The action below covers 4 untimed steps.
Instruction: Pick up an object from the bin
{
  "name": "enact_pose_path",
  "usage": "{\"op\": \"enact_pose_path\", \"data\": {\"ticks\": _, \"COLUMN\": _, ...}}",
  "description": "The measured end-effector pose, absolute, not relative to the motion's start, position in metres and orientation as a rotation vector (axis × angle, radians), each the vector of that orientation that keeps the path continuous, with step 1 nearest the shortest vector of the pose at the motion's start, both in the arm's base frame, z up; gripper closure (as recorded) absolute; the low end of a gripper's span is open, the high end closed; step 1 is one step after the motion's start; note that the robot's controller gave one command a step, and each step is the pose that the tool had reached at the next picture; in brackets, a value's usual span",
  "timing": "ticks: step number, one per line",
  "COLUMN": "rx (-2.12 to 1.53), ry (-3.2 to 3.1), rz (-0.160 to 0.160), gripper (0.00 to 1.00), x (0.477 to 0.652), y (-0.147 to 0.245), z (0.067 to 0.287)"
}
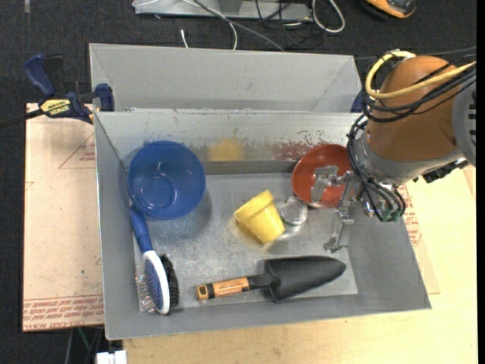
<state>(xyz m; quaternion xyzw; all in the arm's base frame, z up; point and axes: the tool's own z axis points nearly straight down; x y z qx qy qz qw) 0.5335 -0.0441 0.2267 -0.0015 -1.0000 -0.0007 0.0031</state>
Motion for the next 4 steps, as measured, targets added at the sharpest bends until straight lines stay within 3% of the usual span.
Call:
{"op": "enact_pose_path", "data": {"ticks": 1, "rx": 0.0, "ry": -3.143, "rz": -0.001, "gripper": 0.0, "x": 0.535, "y": -0.044, "z": 0.23}}
{"op": "enact_pose_path", "data": {"ticks": 2, "rx": 0.24, "ry": -3.141, "rz": -0.001, "gripper": 0.0, "x": 0.487, "y": -0.035, "z": 0.084}}
{"op": "enact_pose_path", "data": {"ticks": 3, "rx": 0.466, "ry": -3.137, "rz": 0.006, "gripper": 0.0, "x": 0.488, "y": -0.007, "z": 0.072}}
{"op": "enact_pose_path", "data": {"ticks": 4, "rx": 0.275, "ry": -3.165, "rz": 0.002, "gripper": 0.0, "x": 0.49, "y": -0.031, "z": 0.069}}
